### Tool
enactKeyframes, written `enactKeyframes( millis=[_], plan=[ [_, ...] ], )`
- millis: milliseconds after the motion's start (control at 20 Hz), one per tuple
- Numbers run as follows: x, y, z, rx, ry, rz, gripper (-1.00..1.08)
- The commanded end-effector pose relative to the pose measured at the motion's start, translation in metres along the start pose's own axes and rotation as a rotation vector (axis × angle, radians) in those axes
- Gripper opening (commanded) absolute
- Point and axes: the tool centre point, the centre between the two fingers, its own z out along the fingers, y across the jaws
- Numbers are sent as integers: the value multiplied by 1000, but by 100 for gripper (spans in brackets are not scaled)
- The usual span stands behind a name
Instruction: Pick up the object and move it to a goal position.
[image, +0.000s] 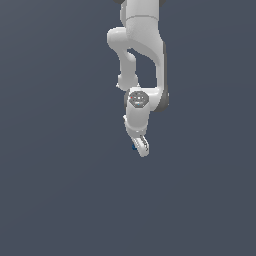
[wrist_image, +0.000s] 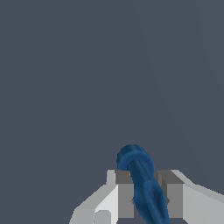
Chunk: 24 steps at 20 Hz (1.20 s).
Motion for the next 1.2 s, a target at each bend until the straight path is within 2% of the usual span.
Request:
enactKeyframes(
  millis=[0,600,1150],
  plan=[
    [0,0,0,0,0,0,-100],
    [5,8,-18,0,0,0,-100],
    [25,41,-92,1,-2,1,-100]
  ],
)
